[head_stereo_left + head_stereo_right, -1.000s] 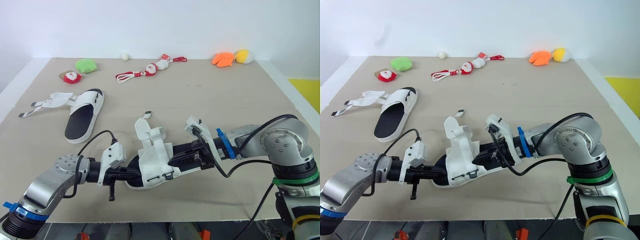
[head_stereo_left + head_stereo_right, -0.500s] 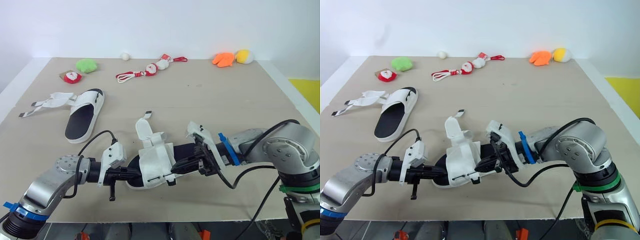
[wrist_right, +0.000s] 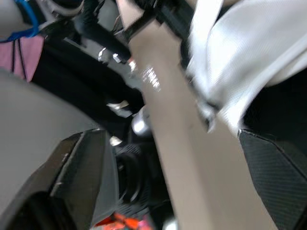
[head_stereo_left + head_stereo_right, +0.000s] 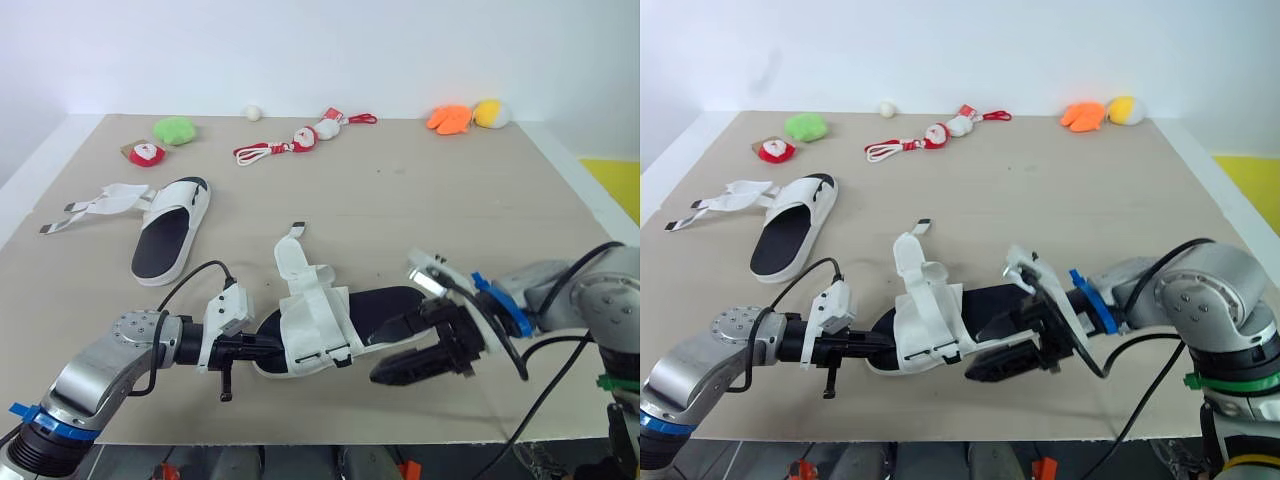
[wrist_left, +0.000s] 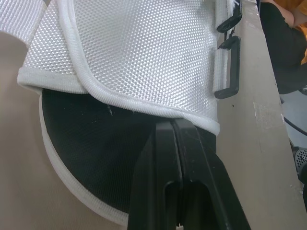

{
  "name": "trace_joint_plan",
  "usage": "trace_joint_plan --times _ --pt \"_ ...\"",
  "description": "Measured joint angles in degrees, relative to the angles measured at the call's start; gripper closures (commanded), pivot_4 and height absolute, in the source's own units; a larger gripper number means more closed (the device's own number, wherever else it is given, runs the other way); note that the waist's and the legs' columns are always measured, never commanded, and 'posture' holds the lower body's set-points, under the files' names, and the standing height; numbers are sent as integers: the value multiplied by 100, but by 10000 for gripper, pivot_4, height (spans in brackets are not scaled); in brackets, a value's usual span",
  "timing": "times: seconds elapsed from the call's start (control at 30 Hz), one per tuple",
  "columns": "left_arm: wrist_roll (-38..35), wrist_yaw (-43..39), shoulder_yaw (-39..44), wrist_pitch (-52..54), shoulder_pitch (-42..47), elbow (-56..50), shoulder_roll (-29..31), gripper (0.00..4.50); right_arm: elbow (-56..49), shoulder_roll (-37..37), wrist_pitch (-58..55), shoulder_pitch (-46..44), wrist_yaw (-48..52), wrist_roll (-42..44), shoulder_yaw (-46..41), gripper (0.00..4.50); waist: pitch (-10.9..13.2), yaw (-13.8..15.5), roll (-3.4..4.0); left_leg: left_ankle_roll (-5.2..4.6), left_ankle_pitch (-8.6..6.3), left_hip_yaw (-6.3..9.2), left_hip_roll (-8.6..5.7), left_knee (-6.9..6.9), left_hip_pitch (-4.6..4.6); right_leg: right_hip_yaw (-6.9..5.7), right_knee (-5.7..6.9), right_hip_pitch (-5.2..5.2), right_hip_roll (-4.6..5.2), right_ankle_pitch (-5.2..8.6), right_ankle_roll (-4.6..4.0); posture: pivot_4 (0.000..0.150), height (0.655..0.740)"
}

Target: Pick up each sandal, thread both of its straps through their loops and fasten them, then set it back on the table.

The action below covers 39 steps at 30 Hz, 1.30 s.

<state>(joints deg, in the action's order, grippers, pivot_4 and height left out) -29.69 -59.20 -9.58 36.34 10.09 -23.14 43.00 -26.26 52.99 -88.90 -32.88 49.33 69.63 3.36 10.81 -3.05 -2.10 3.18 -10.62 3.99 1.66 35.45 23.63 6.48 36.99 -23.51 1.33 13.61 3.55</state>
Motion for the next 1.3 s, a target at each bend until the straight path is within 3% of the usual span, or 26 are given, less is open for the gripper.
trace_joint_plan --times 0.13,0.67,0.77,0.93,1.03,1.3 --pt "10 6 -17 -6 19 19 -42 45000 -120 -309 -38 506 -618 -57 11 166 -1 28 -1 0 0 -1 -1 3 3 0 0 -3 2 0 0 1500 7400" --pt "49 -1 -59 -15 88 88 -62 45000 -13 -1336 -374 587 -1867 97 -331 166 -2 30 -3 -1 1 -1 7 4 -9 -1 0 3 -4 -5 5 1500 7400" --pt "45 -9 -72 -19 88 82 -63 45000 80 -1394 -379 584 -2025 358 -397 8678 -2 28 -3 -1 1 -2 4 4 -5 -1 0 3 -1 -5 4 1500 7400" --pt "44 -16 -81 -22 88 73 -69 45000 291 -1427 -377 435 -2374 861 -446 32695 -2 31 -3 -1 0 -1 3 1 0 -1 -1 2 -2 -3 3 1500 7400" --pt "45 -16 -81 -22 90 79 -71 45000 403 -1412 -375 399 -2613 1055 -445 44668 -2 31 -3 0 0 -1 1 2 1 -1 -1 1 -1 -3 3 1500 7400" --pt "44 -12 -81 -21 87 69 -80 45000 401 -1273 -316 494 -2821 1293 -395 44920 -2 33 -3 -1 0 0 1 2 3 -1 -2 0 0 -3 2 1500 7400"
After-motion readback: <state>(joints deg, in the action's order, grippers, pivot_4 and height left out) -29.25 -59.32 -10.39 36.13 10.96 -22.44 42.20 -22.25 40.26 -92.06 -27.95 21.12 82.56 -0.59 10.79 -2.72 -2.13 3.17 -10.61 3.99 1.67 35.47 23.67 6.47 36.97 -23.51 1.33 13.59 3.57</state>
